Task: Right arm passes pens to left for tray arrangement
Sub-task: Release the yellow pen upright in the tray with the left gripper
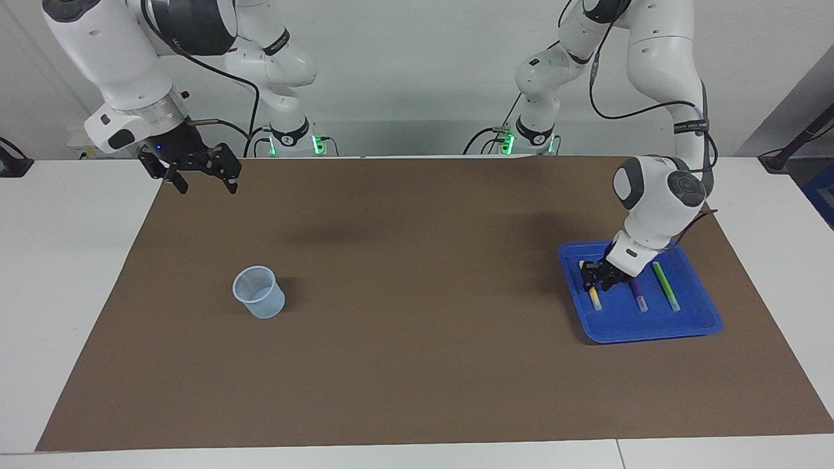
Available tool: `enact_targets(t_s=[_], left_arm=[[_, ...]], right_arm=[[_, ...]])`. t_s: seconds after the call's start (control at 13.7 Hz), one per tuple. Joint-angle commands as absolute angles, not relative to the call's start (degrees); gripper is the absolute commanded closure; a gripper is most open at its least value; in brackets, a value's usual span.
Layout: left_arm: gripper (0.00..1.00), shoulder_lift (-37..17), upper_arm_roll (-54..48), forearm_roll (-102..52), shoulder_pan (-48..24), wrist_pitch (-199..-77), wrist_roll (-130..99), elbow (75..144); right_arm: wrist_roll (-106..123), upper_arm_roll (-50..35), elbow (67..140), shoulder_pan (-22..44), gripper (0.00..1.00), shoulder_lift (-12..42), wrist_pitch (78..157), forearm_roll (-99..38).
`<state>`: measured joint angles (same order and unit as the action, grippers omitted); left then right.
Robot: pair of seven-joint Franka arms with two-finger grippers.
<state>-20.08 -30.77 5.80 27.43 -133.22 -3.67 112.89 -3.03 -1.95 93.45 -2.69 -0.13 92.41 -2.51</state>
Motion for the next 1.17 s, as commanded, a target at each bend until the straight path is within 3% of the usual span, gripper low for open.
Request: enact_targets(t_s=[0.0,0.07,0.15,0.44,0.8,1.1], left_arm=[[0.44,-20.13,-30.50,7.03,27.16,-134.12,-5.88,112.51],[0.29,-20.13,-30.50,6.77,27.16,-134.12,-6.76,111.37],[0.00,-20.04,-30.50,6.68,27.25,-133.86,-6.94,110.05],[0.00,-17.85,-30.85,6.77,26.89,-132.81,-7.03,108.20],[0.00,-14.77,-31.47,6.77,24.01,-115.44,-7.29,99.42],[0.00,-13.01,-31.55,6.77,23.38,-113.47,-7.74,98.35]], right_arm=[[-2.20,-2.02,94.92,-2.46,0.00,-1.58,92.11,-1.67],[-2.02,-2.02,94.92,-2.46,0.00,-1.58,92.02,-1.67],[-2.02,-1.93,94.92,-2.55,0.00,-1.58,91.93,-1.58],[-1.93,-2.02,94.83,-2.55,0.00,-1.58,91.67,-1.41],[-1.93,-2.02,94.83,-2.37,0.00,-1.58,90.88,-1.32],[-1.93,-2.29,94.92,-2.37,0.00,-1.58,90.88,-1.32]])
